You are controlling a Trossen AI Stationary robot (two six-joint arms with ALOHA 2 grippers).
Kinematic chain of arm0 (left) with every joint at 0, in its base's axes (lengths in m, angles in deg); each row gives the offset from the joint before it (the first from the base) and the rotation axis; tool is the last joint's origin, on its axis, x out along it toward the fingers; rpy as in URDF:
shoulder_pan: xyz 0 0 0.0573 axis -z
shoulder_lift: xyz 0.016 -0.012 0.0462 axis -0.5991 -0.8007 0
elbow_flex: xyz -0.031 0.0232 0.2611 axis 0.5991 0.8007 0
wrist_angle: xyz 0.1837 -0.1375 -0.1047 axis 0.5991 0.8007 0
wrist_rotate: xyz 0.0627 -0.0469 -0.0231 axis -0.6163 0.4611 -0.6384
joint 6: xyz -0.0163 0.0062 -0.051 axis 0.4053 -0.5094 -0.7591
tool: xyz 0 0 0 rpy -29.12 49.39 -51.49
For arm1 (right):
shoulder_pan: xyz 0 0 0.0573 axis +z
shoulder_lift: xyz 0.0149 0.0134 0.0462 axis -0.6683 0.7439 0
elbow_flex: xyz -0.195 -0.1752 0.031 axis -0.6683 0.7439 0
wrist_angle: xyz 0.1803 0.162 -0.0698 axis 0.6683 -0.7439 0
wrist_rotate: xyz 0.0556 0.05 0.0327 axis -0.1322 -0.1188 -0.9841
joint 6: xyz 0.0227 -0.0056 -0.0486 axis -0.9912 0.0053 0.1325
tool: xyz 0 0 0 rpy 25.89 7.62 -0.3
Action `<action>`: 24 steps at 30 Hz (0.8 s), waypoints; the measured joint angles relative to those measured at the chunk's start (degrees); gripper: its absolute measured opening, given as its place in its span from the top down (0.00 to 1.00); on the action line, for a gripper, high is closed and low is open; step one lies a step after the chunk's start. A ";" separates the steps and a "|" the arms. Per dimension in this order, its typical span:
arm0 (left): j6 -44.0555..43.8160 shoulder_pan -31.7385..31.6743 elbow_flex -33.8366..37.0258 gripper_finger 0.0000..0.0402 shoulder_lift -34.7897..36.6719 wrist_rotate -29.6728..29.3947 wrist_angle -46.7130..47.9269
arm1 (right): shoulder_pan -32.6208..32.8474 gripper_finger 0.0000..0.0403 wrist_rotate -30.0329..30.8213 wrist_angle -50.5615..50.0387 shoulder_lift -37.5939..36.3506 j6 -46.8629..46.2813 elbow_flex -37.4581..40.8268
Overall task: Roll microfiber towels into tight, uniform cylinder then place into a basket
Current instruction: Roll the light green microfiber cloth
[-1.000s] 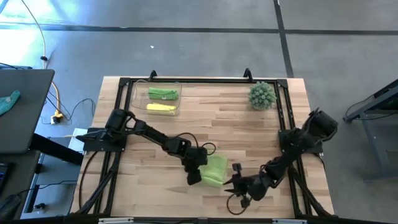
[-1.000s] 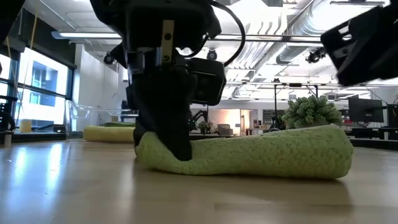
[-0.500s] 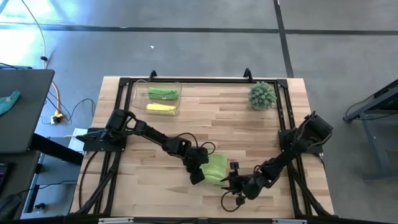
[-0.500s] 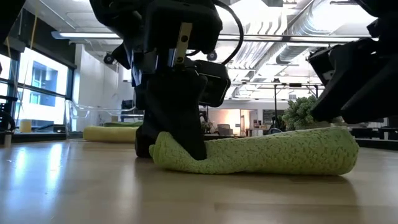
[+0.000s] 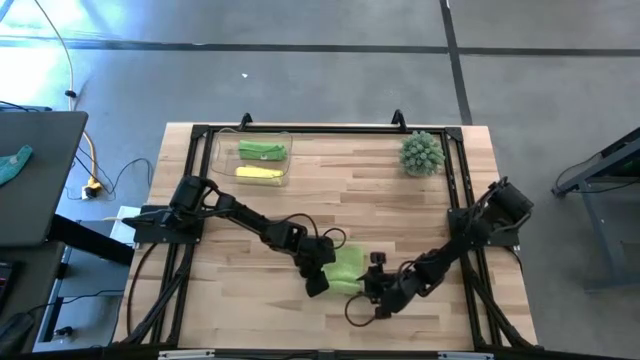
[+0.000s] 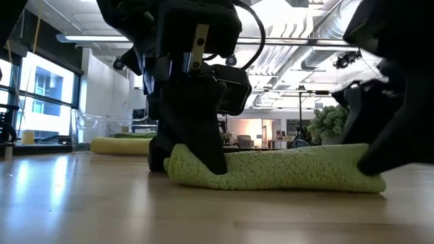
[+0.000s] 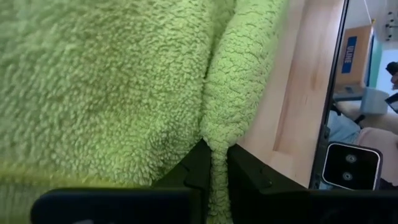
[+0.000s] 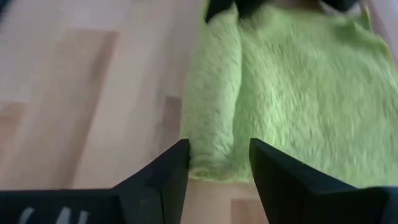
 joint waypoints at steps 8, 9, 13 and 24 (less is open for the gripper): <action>0.01 0.07 0.06 0.92 0.29 -1.71 -0.12 | 0.20 0.60 -4.49 -7.75 -6.17 -6.70 0.00; 0.00 0.07 0.05 0.92 0.29 -1.81 -0.10 | 0.40 0.60 -4.67 -7.69 -7.36 -7.75 0.00; -0.15 0.07 0.05 0.92 0.29 -2.03 -0.41 | 1.72 0.60 -3.96 -3.14 -9.44 -7.51 -0.04; -0.08 0.02 0.05 0.92 0.29 -2.40 -0.45 | 2.21 0.60 2.90 1.64 0.14 -5.83 -0.09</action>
